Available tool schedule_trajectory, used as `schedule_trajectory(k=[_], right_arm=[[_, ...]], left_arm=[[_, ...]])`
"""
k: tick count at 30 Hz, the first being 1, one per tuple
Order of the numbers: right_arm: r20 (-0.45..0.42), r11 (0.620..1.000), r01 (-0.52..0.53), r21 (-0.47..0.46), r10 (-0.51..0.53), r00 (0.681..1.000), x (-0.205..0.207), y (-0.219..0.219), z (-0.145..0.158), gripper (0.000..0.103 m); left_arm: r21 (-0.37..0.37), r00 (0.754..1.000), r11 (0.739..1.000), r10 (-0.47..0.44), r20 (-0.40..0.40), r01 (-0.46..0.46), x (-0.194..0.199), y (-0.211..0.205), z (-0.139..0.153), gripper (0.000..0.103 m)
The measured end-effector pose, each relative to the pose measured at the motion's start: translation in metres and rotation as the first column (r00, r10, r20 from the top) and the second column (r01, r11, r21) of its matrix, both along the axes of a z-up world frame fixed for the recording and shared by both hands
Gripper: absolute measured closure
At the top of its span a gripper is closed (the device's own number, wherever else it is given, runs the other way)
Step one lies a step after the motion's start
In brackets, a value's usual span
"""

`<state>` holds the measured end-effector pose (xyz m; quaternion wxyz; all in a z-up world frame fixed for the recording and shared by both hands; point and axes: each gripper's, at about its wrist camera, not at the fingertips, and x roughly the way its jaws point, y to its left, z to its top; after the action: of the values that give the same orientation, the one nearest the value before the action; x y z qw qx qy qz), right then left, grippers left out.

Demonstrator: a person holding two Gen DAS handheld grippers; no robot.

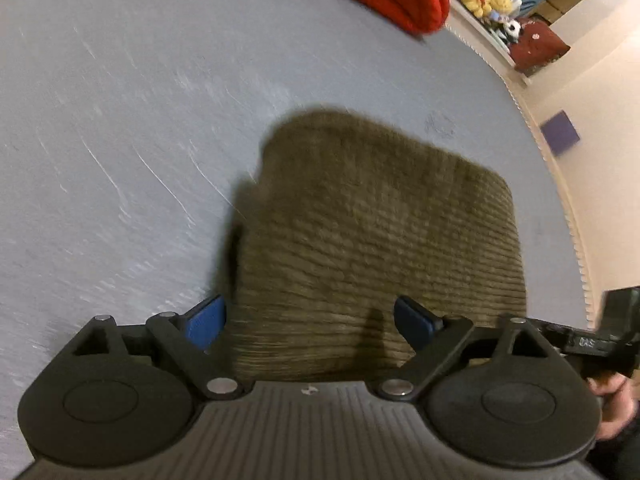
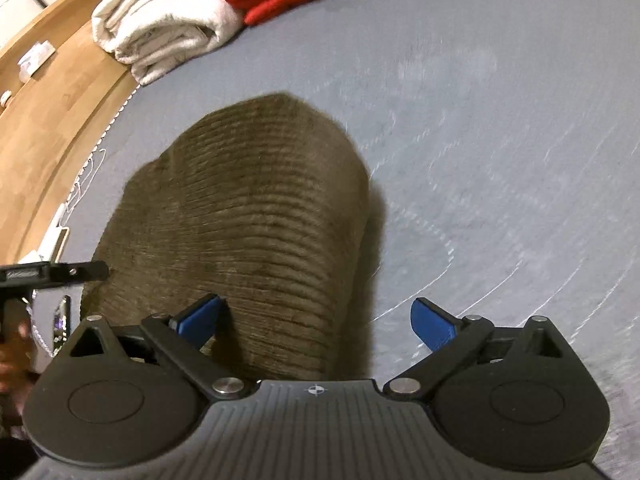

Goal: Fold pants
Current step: 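Release the bundle with both grippers and pull them back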

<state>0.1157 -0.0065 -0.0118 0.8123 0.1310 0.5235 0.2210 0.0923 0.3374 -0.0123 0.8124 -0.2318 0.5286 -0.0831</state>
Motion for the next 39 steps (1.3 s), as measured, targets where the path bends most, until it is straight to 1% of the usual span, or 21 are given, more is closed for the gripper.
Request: schedule_trajectory(k=[2, 4, 5, 6, 8, 11, 12, 20, 23, 26, 27, 28, 29, 30, 31, 32, 33, 34, 36, 37, 39], right_arm=[[-0.046, 0.998, 0.013, 0.055, -0.01, 0.999, 0.007, 0.001, -0.008, 0.003], [-0.094, 0.992, 0.042, 0.118, -0.031, 0.995, 0.013, 0.001, -0.018, 0.006], [-0.112, 0.987, 0.058, 0.15, -0.042, 0.993, 0.015, 0.0, -0.022, 0.019], [-0.128, 0.982, 0.076, 0.172, -0.054, 0.99, 0.017, -0.001, -0.026, 0.026], [-0.112, 0.981, 0.091, 0.171, -0.073, 0.991, 0.016, -0.002, -0.025, 0.047], [-0.081, 0.972, 0.121, 0.203, -0.107, 0.991, 0.009, -0.009, -0.009, 0.064], [-0.054, 0.973, 0.117, 0.2, -0.108, 0.993, 0.006, -0.01, -0.001, 0.065], [0.182, 0.981, 0.149, 0.123, -0.17, 0.969, 0.004, -0.087, 0.065, 0.065], [0.245, 0.984, 0.151, 0.098, -0.171, 0.954, 0.008, -0.125, 0.078, 0.065], [0.293, 0.984, 0.162, 0.075, -0.177, 0.94, 0.026, -0.156, 0.08, 0.06], [0.307, 0.983, 0.175, 0.061, -0.186, 0.933, 0.036, -0.166, 0.077, 0.057], [0.327, 0.978, 0.208, 0.034, -0.208, 0.922, 0.043, -0.177, 0.07, 0.047], [0.358, 0.96, 0.279, -0.01, -0.257, 0.898, 0.049, -0.184, 0.064, 0.035], [0.385, 0.92, 0.386, -0.074, -0.33, 0.862, 0.055, -0.193, 0.057, 0.031], [0.386, 0.864, 0.486, -0.133, -0.406, 0.828, 0.059, -0.203, 0.052, 0.031], [0.359, 0.838, 0.53, -0.126, -0.46, 0.812, 0.061, -0.213, 0.05, 0.033], [0.327, 0.85, 0.523, -0.067, -0.477, 0.816, 0.06, -0.22, 0.05, 0.033], [0.311, 0.879, 0.476, -0.016, -0.448, 0.838, 0.058, -0.22, 0.054, 0.034], [0.368, 0.943, 0.33, -0.045, -0.292, 0.883, 0.046, -0.204, 0.065, 0.034], [0.405, 0.966, 0.241, -0.095, -0.184, 0.896, 0.038, -0.19, 0.068, 0.034], [0.399, 0.976, 0.062, -0.207, 0.026, 0.917, 0.024, -0.167, 0.059, 0.036]], left_arm=[[-0.005, 0.999, 1.0, -0.001, -0.038, 0.001, 0.008, -0.002, -0.018, 0.009], [-0.065, 0.998, 0.998, 0.005, -0.058, -0.009, 0.019, -0.001, -0.034, 0.008], [-0.072, 0.998, 0.997, 0.011, -0.059, -0.015, 0.021, -0.002, -0.039, 0.007], [-0.06, 0.999, 0.998, 0.001, -0.049, -0.004, 0.021, -0.004, -0.04, 0.008], [-0.03, 0.999, 0.999, -0.025, -0.03, 0.024, 0.021, -0.013, -0.038, 0.02], [0.014, 0.998, 0.998, -0.053, 0.022, 0.053, 0.023, -0.024, -0.021, 0.047], [0.002, 0.996, 0.998, -0.063, 0.055, 0.063, 0.023, -0.031, -0.013, 0.052], [-0.067, 0.959, 0.986, -0.131, 0.252, 0.152, 0.043, -0.113, 0.019, 0.055], [-0.028, 0.923, 0.981, -0.172, 0.344, 0.193, 0.055, -0.146, 0.033, 0.055], [0.002, 0.895, 0.984, -0.161, 0.417, 0.176, 0.071, -0.171, 0.033, 0.053], [0.045, 0.904, 0.989, -0.146, 0.401, 0.14, 0.074, -0.177, 0.028, 0.046], [0.116, 0.921, 0.989, -0.13, 0.367, 0.094, 0.07, -0.177, 0.021, 0.046], [0.221, 0.943, 0.974, -0.111, 0.313, 0.041, 0.073, -0.182, 0.014, 0.046], [0.316, 0.952, 0.949, -0.101, 0.289, 0.005, 0.072, -0.187, 0.011, 0.046], [0.332, 0.945, 0.943, -0.105, 0.309, -0.004, 0.067, -0.189, 0.012, 0.046], [0.306, 0.93, 0.952, -0.118, 0.348, 0.006, 0.06, -0.19, 0.019, 0.047], [0.28, 0.914, 0.959, -0.145, 0.379, 0.036, 0.053, -0.193, 0.026, 0.048], [0.27, 0.897, 0.961, -0.177, 0.405, 0.068, 0.046, -0.193, 0.03, 0.048], [0.297, 0.849, 0.937, -0.305, 0.432, 0.185, 0.037, -0.211, 0.033, 0.049], [0.336, 0.835, 0.907, -0.381, 0.397, 0.254, 0.039, -0.23, 0.027, 0.05], [0.458, 0.846, 0.809, -0.496, 0.195, 0.368, 0.039, -0.244, -0.011, 0.054]])
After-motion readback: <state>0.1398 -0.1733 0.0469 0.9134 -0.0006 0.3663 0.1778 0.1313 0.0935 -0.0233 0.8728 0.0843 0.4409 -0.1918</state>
